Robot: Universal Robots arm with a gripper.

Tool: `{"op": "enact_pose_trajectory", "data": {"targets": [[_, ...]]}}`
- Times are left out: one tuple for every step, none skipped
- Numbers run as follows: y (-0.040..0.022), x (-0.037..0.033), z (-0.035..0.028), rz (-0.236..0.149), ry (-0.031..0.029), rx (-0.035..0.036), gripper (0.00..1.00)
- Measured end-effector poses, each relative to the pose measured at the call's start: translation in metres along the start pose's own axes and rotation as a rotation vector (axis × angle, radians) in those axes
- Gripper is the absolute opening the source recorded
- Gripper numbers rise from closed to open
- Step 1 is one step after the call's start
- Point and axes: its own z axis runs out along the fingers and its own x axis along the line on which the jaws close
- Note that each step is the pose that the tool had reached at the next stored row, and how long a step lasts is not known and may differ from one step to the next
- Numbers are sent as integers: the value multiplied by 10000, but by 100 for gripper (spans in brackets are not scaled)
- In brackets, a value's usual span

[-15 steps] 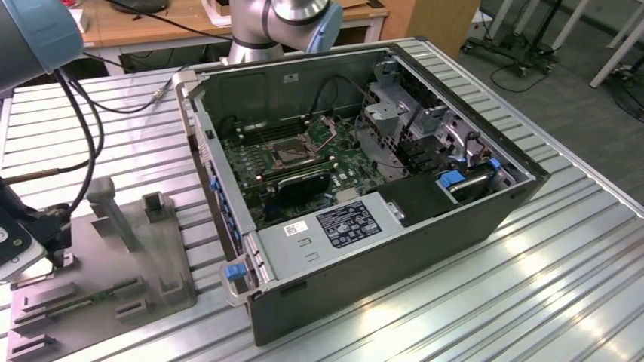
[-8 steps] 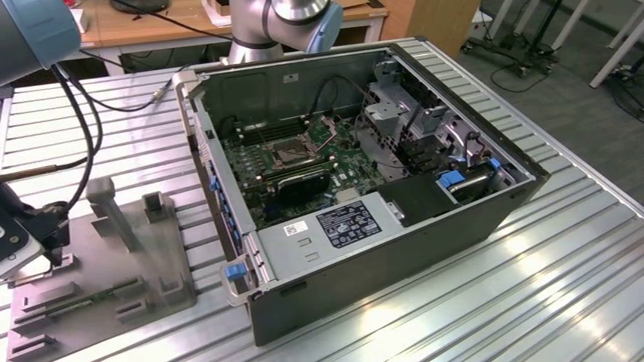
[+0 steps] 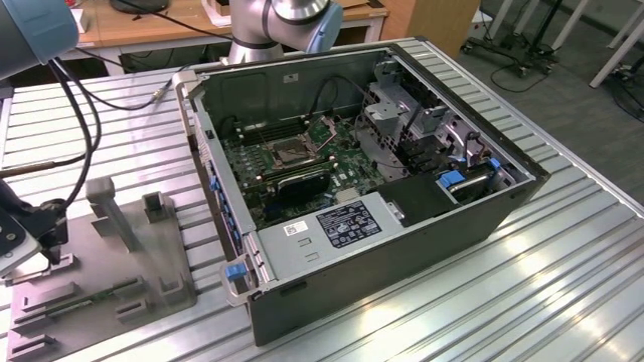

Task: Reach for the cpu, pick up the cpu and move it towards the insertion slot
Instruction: 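Pick up the cpu and move it towards the insertion slot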

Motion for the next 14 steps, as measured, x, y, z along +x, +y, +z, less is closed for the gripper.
{"op": "enact_pose_trajectory", "data": {"targets": [[1,0,-10,0,0,-1,54],[2,1,-19,0,1,0,54],[2,1,-29,0,0,-1,54],[3,1,-39,0,-1,0,54],[4,1,-50,0,-1,0,54],[5,2,-59,0,-1,0,54],[5,2,-70,0,1,1,54],[6,2,-80,0,0,-1,54],[7,2,-90,0,-1,-1,54],[8,3,-101,0,0,0,54],[9,3,-110,0,-1,-1,54],[9,3,-121,0,1,0,54],[10,4,-129,0,0,0,54],[11,4,-137,0,0,0,54]]}}
